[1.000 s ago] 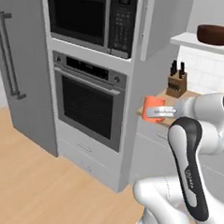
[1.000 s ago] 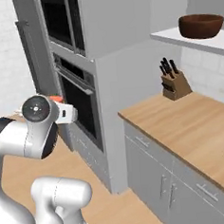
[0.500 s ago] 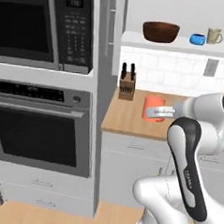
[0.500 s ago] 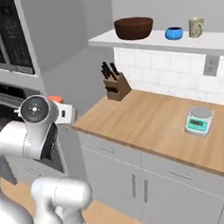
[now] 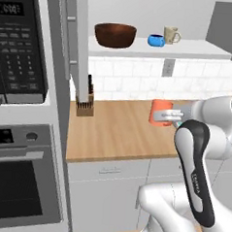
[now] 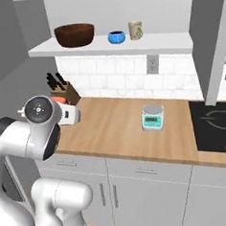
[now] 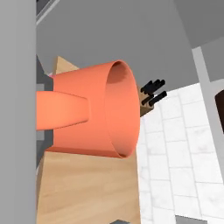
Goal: Gather all objects into one cabinet and sort the glasses and bowls to opposite sides.
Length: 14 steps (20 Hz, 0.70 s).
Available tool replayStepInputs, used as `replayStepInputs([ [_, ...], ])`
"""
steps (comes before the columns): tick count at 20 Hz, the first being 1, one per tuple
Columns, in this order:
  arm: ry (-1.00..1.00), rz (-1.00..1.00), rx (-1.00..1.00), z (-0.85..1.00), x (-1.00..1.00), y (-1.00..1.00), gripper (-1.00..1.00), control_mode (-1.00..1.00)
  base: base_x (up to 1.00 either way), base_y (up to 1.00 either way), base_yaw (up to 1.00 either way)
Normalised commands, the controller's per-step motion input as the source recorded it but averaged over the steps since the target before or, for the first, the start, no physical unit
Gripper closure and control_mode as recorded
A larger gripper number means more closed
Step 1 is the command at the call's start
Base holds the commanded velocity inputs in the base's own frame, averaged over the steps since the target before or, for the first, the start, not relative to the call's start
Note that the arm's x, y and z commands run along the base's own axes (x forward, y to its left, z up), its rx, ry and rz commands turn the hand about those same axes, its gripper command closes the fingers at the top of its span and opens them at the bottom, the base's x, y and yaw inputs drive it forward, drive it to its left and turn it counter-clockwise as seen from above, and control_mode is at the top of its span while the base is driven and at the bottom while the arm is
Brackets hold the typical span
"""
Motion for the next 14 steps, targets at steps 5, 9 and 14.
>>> replayStepInputs([
  [5,0.0,0.0,0.0,0.0,0.0,0.0,1.0,1.0,0.08,0.0,-0.18],
  [9,0.0,0.0,0.0,0.0,0.0,0.0,1.0,1.0,0.57,0.0,-0.12],
  [14,0.0,0.0,0.0,0.0,0.0,0.0,1.0,1.0,0.49,-0.02,-0.09],
])
